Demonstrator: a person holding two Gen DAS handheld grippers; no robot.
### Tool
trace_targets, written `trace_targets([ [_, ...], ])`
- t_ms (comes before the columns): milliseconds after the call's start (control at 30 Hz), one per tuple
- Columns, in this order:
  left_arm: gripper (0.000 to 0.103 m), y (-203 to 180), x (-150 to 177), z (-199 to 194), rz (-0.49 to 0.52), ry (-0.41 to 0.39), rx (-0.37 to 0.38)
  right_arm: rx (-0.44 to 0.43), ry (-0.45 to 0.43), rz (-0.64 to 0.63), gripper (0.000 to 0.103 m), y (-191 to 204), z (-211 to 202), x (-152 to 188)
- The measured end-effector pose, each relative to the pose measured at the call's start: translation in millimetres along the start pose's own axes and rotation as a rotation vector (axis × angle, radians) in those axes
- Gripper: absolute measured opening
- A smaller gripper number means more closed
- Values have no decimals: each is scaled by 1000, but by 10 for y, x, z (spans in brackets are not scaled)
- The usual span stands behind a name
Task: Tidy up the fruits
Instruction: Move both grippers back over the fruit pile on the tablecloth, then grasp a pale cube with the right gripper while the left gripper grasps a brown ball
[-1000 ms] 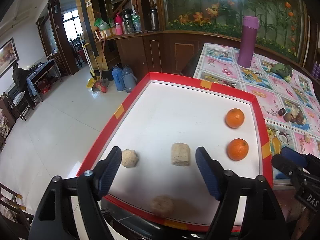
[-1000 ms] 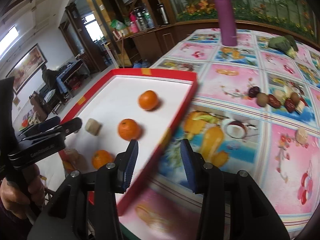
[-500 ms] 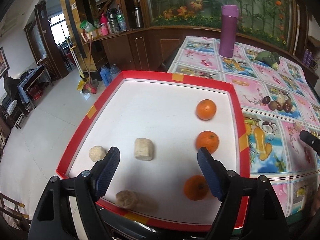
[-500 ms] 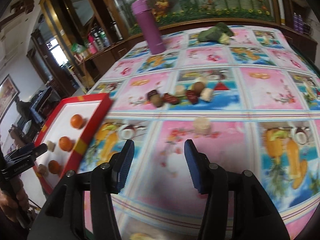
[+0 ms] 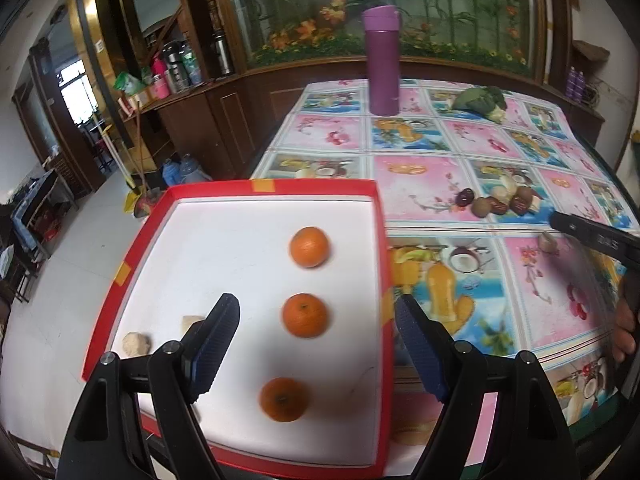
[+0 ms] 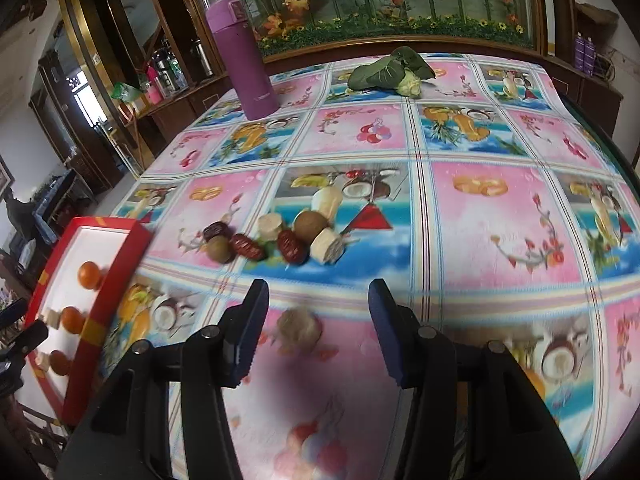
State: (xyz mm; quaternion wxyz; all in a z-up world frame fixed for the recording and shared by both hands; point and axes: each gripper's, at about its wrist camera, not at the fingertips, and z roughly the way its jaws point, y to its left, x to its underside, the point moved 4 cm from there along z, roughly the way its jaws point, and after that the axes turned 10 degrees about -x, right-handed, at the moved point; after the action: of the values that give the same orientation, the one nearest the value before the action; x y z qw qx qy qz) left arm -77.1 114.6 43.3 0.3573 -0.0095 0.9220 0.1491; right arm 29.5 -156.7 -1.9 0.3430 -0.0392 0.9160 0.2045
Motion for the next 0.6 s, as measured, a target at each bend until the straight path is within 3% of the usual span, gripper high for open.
trace_targets([
  [167,80,-226,-74,-5,38,6,38,5,41,-5,48,-105,252,-117],
  [233,80,-314,-107,-2,52,7,50,2,47,-2,38,-137,325,-144],
  [433,80,-568,-234,54,86,10,89,3,42,-46,24,-153,409,-235],
  [600,80,-808,-351,159,114,25,130,27,42,-51,24,-224,397,-268],
])
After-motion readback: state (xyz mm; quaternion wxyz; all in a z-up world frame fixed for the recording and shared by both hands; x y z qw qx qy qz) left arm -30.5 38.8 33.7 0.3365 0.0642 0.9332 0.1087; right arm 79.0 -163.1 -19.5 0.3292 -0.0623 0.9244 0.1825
